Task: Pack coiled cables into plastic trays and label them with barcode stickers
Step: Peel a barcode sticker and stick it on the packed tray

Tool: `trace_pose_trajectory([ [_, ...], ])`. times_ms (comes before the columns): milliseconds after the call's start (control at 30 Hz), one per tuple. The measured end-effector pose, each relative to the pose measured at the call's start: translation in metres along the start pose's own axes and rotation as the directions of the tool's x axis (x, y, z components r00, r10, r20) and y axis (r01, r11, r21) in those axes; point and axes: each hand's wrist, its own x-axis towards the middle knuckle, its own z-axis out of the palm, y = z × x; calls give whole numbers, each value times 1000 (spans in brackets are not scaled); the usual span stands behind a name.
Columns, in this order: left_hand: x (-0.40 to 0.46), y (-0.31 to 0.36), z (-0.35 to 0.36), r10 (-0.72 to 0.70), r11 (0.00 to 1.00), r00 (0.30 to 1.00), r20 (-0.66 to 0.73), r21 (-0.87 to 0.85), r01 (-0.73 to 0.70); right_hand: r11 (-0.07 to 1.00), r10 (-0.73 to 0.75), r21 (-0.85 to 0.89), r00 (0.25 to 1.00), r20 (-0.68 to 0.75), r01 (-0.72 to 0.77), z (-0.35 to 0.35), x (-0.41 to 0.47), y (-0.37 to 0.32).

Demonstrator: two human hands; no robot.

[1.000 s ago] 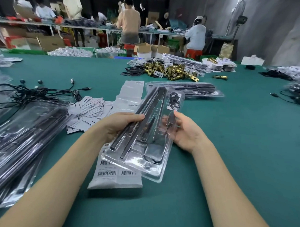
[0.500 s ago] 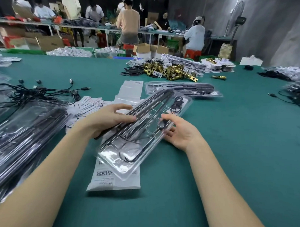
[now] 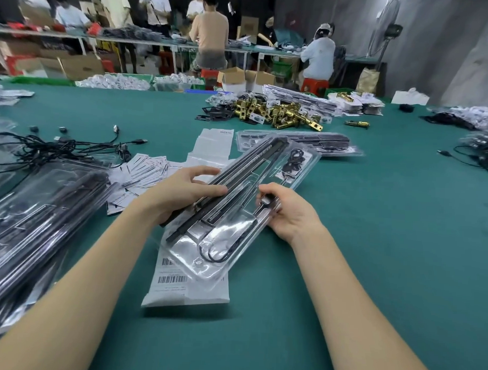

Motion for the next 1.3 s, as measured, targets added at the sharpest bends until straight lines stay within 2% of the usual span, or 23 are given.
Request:
trace_pose_trajectory([
  [100, -2, 5, -4, -48, 999, 999, -10, 17, 48, 998, -27, 50, 999, -21, 28, -1, 0, -5],
  [233, -6, 0, -26, -163, 966, 968, 193, -169, 196, 987, -78, 137, 993, -90, 90, -11, 0, -12],
  [367, -1, -11, -21, -165, 940, 966, 199, -265, 215, 970, -55, 230, 995, -84, 73, -18, -2, -10],
  [433, 1, -13, -15, -165, 950, 962, 218, -229, 214, 969, -34, 243, 997, -75, 51, -21, -3, -10],
  [667, 3, -18, -10, -194, 943, 960, 201, -230, 239, 987, -47, 140, 984, -174, 72, -24, 1, -11],
  [800, 7, -14, -3, -227, 897, 970, 92, -369, 244, 987, -91, 112, 977, -194, 114, -21, 3, -12],
  [900, 9, -11, -6, -280, 824, 960, 20, -508, 251, 983, -121, 107, 962, -245, 151, -21, 3, -13],
  [967, 6, -11, -12, -282, 789, 957, 66, -552, 270, 979, -118, 127, 953, -280, 158, -24, 4, -14],
  [1067, -1, -13, -11, -246, 824, 937, 250, -455, 338, 981, -125, 99, 933, -338, 167, -28, 6, -14],
  [1100, -1, -14, -9, -235, 840, 933, 274, -425, 337, 982, -121, 94, 931, -345, 162, -29, 6, -13],
  [1233, 3, -15, -8, -233, 802, 943, 239, -501, 326, 986, -80, 112, 936, -343, 126, -30, 4, -12],
  [1300, 3, -14, -10, -213, 815, 950, 227, -496, 301, 987, -67, 113, 932, -356, 114, -30, 3, -12],
])
